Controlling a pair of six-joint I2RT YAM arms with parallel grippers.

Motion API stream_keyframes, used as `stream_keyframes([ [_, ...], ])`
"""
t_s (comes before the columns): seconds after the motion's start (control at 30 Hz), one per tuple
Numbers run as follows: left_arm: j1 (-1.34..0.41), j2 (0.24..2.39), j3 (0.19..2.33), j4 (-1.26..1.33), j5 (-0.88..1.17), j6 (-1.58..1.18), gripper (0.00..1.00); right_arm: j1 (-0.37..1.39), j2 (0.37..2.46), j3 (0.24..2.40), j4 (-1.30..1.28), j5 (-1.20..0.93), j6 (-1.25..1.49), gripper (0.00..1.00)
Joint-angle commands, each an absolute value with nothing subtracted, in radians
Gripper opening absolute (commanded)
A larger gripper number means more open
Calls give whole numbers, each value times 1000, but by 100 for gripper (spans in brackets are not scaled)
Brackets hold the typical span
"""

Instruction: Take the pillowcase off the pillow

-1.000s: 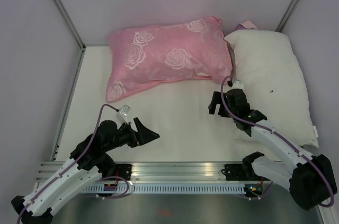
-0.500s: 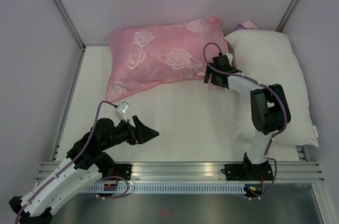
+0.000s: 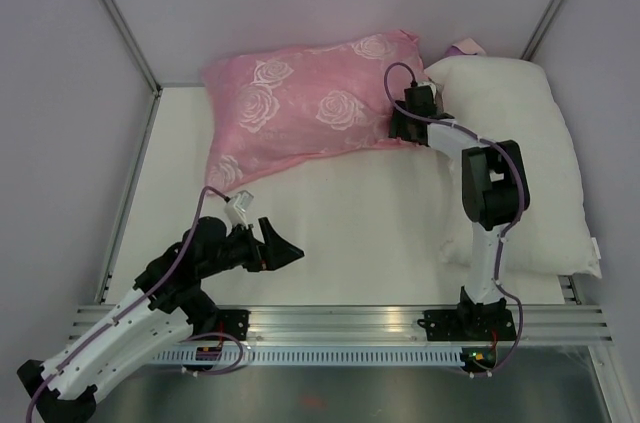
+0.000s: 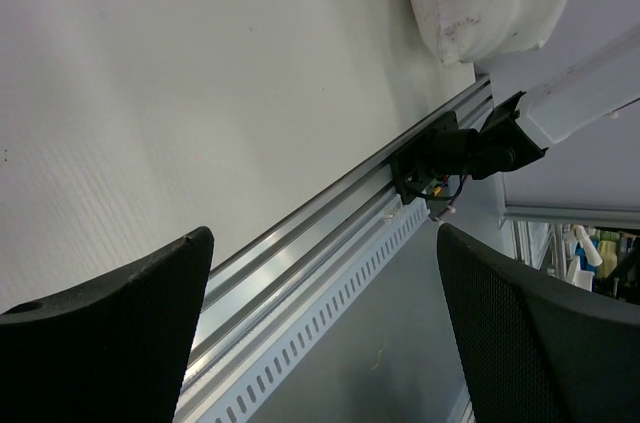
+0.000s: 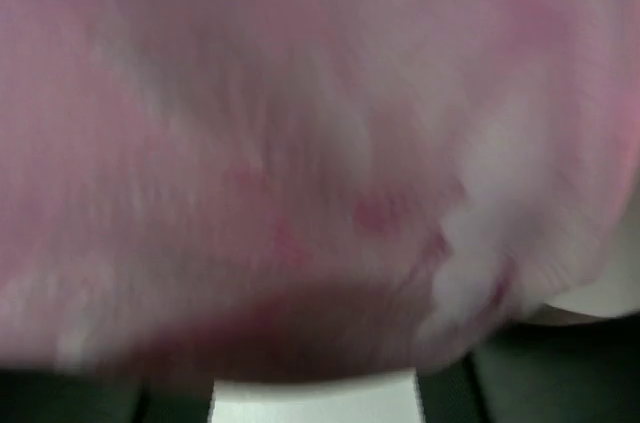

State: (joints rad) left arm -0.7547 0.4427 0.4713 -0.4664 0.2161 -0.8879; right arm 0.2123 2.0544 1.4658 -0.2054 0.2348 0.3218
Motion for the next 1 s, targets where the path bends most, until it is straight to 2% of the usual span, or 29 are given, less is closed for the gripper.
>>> stream_keyframes([
  [0.0, -756, 463, 529, -434, 216, -836, 95, 209, 2143, 1564, -72, 5, 350, 64],
  [0.03, -756, 462, 535, -448, 210, -836, 95, 212, 2157, 1569, -42, -35, 369, 34],
  [0.1, -756, 454, 560, -475, 181, -833, 94, 244, 2154, 1575, -8, -80, 414, 8],
  [0.13, -756, 448, 567, -489, 170, -833, 93, 261, 2145, 1577, -9, -100, 422, 2],
  [0.27, -756, 404, 617, -587, 101, -830, 92, 407, 2094, 1589, 18, -188, 452, 0],
  [0.4, -756, 329, 658, -686, 10, -831, 92, 585, 1970, 1536, 11, -230, 485, 0],
  [0.63, -756, 206, 753, -862, -135, -818, 91, 796, 1775, 1490, -28, -354, 595, 0],
  [0.7, -756, 146, 767, -864, -153, -805, 89, 845, 1700, 1488, -12, -389, 623, 0],
  [0.83, -756, 55, 767, -842, -160, -813, 72, 903, 1591, 1486, -8, -377, 684, 0],
  [0.9, -756, 28, 756, -847, -167, -824, 72, 905, 1528, 1459, -8, -348, 733, 0],
  [0.97, -756, 29, 753, -877, -190, -845, 81, 905, 1481, 1431, -8, -324, 762, 0],
])
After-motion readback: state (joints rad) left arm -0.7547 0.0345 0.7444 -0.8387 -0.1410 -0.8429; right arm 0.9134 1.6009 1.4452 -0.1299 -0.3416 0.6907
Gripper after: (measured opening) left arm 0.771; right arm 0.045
